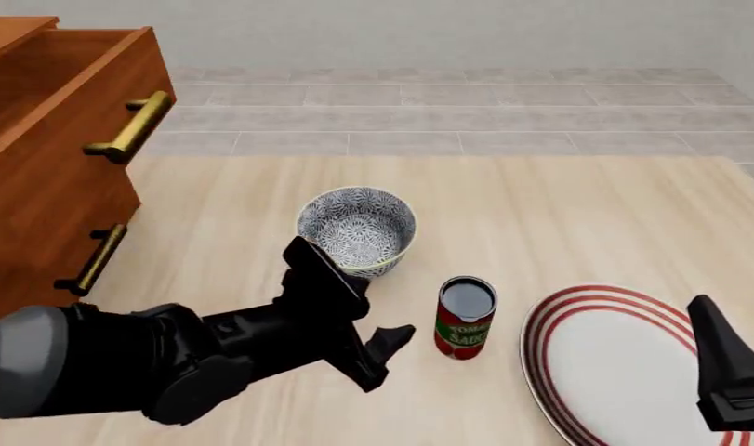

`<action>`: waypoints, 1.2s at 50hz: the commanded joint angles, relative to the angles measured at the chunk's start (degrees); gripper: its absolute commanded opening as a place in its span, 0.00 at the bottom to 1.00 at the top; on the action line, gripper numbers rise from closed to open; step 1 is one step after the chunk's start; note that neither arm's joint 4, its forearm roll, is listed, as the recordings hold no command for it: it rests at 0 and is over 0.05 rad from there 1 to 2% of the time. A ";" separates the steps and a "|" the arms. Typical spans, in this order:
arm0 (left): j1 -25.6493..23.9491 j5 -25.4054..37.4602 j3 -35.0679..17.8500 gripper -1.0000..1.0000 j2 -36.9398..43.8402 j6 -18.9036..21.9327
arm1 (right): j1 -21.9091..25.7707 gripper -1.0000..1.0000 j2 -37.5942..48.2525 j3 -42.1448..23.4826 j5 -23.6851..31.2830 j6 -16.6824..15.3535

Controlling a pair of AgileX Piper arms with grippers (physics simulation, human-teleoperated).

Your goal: Put the ketchup in the top drawer of the cabinet.

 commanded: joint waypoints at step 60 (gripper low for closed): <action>-3.01 -2.98 -13.81 1.00 19.47 4.94 | 2.39 1.00 -0.01 0.00 -0.22 -3.55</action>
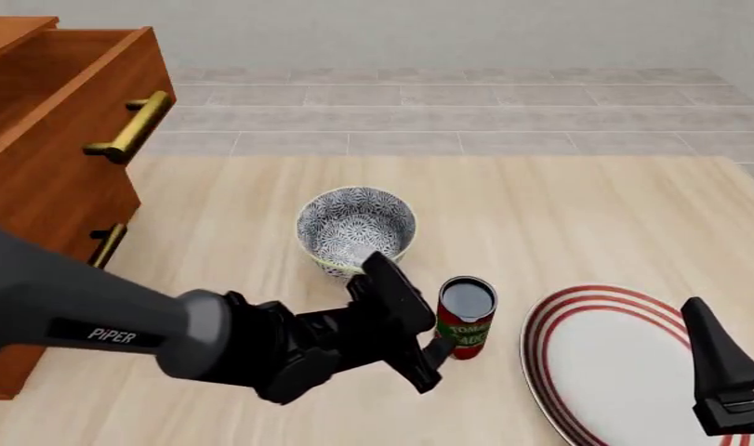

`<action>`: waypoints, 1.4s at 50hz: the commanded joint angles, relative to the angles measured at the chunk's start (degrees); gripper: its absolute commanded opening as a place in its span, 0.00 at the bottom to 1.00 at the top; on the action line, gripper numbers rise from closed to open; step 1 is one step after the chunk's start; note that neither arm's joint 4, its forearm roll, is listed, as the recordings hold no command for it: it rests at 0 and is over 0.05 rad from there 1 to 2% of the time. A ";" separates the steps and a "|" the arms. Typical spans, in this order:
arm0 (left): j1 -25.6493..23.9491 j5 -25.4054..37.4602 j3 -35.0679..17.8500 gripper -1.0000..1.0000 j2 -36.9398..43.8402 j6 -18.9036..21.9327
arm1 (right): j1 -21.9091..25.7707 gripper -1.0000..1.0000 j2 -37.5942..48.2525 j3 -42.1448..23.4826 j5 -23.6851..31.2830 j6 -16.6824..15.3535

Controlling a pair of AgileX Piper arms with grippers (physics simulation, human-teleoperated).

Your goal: Put the ketchup in the top drawer of the cabinet.

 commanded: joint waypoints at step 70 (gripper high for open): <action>-2.09 2.98 -11.52 1.00 6.81 1.04 | 1.47 1.00 0.00 0.00 0.42 -0.84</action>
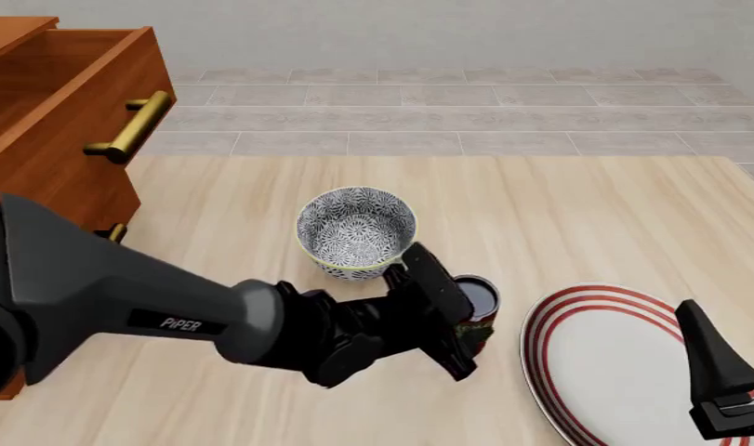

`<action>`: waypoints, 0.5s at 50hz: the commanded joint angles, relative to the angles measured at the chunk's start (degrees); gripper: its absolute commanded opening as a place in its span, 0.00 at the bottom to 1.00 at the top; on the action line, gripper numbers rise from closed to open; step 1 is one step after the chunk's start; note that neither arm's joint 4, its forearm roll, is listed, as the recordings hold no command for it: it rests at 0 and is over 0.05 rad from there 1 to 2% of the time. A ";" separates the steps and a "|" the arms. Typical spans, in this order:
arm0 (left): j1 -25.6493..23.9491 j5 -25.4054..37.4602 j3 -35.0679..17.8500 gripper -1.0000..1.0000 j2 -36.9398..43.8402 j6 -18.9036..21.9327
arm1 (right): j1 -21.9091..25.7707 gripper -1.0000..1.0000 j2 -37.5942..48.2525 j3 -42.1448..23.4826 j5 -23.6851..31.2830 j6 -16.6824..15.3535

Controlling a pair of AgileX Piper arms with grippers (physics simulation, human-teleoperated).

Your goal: Put the ketchup in the top drawer of the cabinet.

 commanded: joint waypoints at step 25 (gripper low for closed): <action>0.39 2.62 3.78 0.00 -11.03 -2.48 | 1.21 1.00 0.01 0.00 -2.91 3.60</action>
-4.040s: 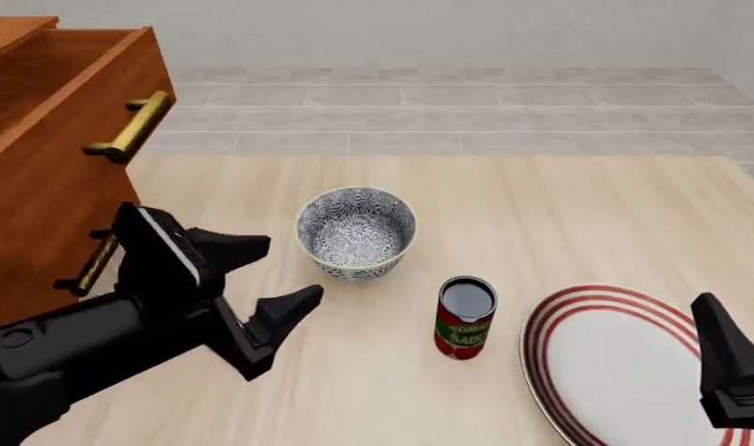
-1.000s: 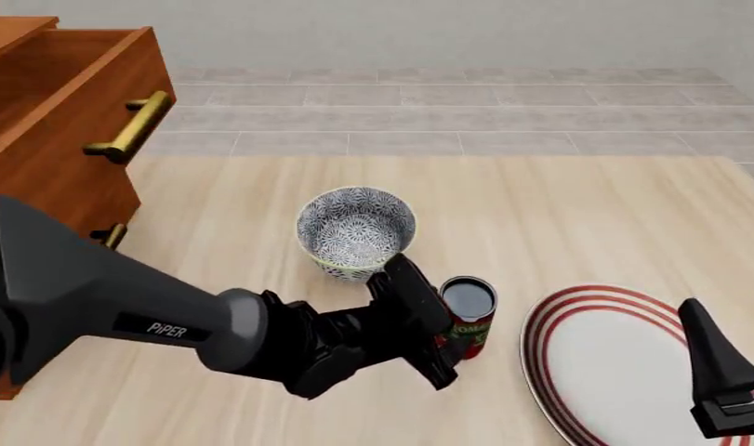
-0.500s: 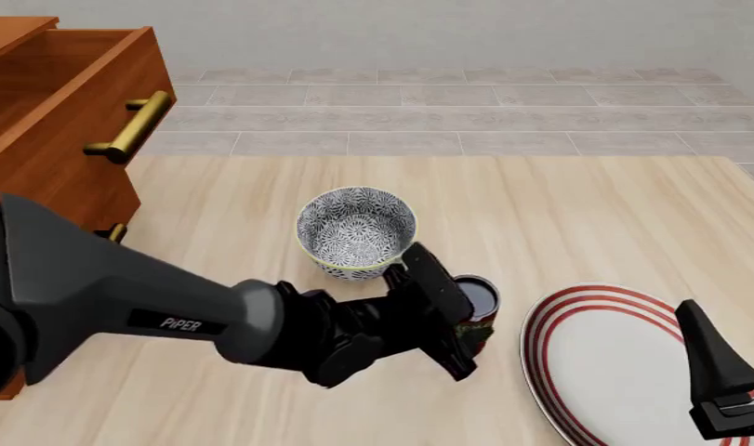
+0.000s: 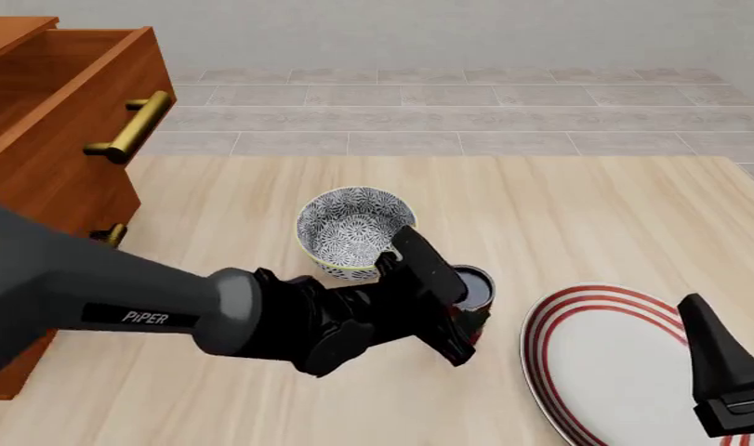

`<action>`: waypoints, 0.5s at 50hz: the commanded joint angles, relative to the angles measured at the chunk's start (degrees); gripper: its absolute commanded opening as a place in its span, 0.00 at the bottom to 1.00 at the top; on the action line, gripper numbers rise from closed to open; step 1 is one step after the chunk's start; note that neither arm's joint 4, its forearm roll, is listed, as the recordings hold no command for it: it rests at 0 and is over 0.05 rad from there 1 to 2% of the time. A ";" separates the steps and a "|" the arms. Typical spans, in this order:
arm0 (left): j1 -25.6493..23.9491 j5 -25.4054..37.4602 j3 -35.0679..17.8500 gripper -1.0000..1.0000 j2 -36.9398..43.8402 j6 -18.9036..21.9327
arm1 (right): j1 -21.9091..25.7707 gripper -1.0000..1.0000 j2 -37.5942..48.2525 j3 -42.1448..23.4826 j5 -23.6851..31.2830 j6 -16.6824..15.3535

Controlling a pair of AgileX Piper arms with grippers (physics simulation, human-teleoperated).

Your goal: Put the ketchup in the top drawer of the cabinet.

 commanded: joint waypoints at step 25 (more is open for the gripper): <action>0.78 3.41 17.80 0.00 -33.66 0.91 | 0.78 1.00 0.01 0.00 -1.81 -0.08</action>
